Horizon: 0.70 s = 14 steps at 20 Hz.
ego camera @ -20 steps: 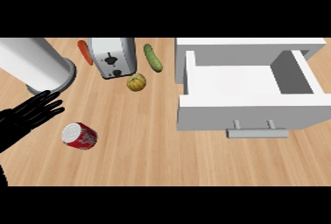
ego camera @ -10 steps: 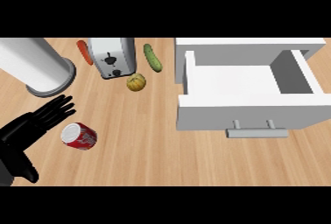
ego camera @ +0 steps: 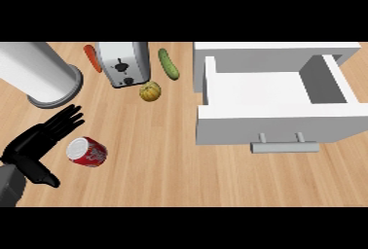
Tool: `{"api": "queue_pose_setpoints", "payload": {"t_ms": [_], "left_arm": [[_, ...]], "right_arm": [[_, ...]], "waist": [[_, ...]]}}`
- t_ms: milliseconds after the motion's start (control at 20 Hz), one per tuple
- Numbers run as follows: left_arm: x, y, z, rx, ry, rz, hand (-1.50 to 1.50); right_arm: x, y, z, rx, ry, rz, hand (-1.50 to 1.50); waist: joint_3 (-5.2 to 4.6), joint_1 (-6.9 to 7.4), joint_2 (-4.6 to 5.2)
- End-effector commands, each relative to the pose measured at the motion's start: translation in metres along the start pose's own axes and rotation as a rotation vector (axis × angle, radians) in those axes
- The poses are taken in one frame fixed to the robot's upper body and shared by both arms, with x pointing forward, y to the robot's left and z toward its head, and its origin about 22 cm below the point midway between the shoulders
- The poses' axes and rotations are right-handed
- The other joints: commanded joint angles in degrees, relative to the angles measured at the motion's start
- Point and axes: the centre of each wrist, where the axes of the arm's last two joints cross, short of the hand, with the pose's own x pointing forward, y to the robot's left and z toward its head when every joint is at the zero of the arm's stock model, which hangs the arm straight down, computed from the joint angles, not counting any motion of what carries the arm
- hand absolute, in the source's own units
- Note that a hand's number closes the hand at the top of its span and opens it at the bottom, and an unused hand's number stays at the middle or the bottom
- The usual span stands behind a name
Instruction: Pick up the can, place it into the drawer and close the drawer
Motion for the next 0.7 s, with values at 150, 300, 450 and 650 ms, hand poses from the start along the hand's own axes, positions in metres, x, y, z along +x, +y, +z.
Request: {"api": "queue_pose_setpoints", "payload": {"t_ms": [150, 300, 450, 650], "left_arm": [[-0.034, 0.003, 0.007, -0.010, -0.024, 0.002, -1.50], [-0.031, 0.017, 0.017, -0.022, 0.010, 0.015, -1.50], [-0.051, 0.008, 0.021, 0.001, 0.040, 0.041, -1.50], [-0.061, -0.004, 0.004, -0.007, 0.046, 0.053, -1.50]], "right_arm": [[0.001, -0.015, 0.019, 0.014, 0.009, 0.003, -1.50], [-0.008, -0.001, 0.008, 0.004, 0.013, -0.002, -1.50], [-0.001, -0.023, 0.017, 0.002, 0.000, 0.005, -1.50], [0.000, -0.012, 0.007, 0.013, -0.015, -0.016, -1.50]], "waist": [[-0.05, -0.65, 0.09], [-0.06, -0.44, 0.22], [-0.05, -0.59, 0.13], [-0.10, -0.73, 0.29]]}}
